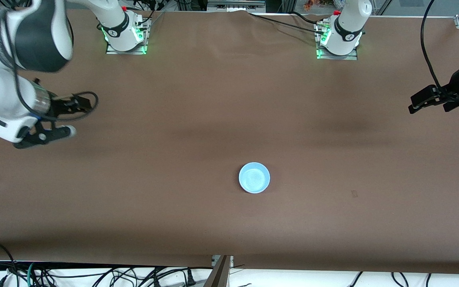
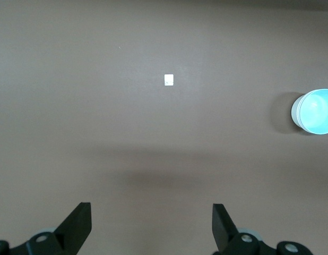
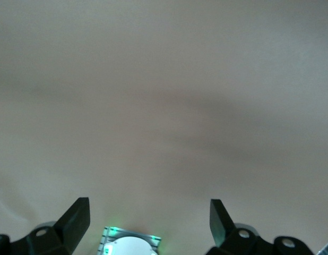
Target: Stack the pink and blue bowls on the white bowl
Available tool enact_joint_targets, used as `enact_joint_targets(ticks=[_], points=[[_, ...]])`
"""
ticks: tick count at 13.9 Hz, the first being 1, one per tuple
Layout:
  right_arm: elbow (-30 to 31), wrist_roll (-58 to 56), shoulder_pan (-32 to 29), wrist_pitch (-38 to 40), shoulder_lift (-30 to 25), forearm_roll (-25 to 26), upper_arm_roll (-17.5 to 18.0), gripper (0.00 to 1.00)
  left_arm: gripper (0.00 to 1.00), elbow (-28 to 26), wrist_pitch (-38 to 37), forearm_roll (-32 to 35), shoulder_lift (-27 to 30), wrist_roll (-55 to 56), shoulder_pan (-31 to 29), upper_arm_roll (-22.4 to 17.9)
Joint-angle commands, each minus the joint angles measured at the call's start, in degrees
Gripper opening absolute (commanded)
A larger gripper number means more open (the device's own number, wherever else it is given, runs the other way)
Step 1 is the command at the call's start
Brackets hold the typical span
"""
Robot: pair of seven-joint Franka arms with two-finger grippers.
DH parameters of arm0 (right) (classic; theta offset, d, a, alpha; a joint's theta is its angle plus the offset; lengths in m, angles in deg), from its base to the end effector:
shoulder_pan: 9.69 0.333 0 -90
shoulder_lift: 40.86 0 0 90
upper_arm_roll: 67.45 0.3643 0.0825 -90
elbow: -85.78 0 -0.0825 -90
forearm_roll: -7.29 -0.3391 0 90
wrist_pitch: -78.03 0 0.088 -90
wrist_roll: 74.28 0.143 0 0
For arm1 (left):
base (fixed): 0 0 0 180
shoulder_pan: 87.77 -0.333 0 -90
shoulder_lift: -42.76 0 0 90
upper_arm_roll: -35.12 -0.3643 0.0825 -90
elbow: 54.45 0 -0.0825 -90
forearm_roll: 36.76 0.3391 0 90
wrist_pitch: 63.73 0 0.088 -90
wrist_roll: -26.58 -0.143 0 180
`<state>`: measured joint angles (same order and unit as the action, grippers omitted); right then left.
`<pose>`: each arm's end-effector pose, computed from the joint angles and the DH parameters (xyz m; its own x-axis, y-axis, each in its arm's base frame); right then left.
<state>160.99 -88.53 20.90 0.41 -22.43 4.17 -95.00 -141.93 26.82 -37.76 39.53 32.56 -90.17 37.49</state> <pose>0.5695 0.0860 0.5679 0.9216 0.2912 -0.2568 0.3087 -0.9507 0.0299 0.5306 -0.0015 0.6272 0.9945 0.1049 -0.0048 0.1050 -0.9943 0.0194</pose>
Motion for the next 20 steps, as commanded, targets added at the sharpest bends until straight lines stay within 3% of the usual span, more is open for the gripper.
enact_joint_targets(ticks=[1,5,8,10,13,15,20], points=[[2.14,-0.26,-13.86,-0.34,-7.60,2.51,12.75,1.00,1.00,-1.28,-1.33,-0.67,3.32,-1.23,-0.32,-0.61],[7.22,-0.35,-17.74,-2.00,-13.50,3.30,14.09,1.00,1.00,-1.72,-3.36,-1.19,4.73,-1.49,-2.61,-0.61],[10.91,6.73,-22.05,-1.13,-17.01,6.02,20.49,1.00,1.00,-2.07,-3.45,-1.28,4.38,-1.23,-2.43,-0.35],[14.43,13.87,-22.50,-1.04,-19.47,5.85,21.83,1.00,1.00,-2.42,-5.11,-2.42,3.50,-1.58,-2.61,-0.35],[16.73,11.97,-22.94,-0.95,-20.18,5.50,22.00,1.00,1.00,-2.60,-7.49,-2.34,4.28,-1.41,-2.70,-0.26],[16.55,11.95,-22.94,-0.95,-20.10,5.41,25.68,1.00,1.00,-2.69,-8.80,-2.25,4.81,-1.58,-2.79,-0.26],[14.72,12.40,-23.38,-1.04,-18.52,5.41,24.64,1.00,1.00,-3.04,-10.22,-1.99,4.90,-2.29,-3.58,-0.52]])
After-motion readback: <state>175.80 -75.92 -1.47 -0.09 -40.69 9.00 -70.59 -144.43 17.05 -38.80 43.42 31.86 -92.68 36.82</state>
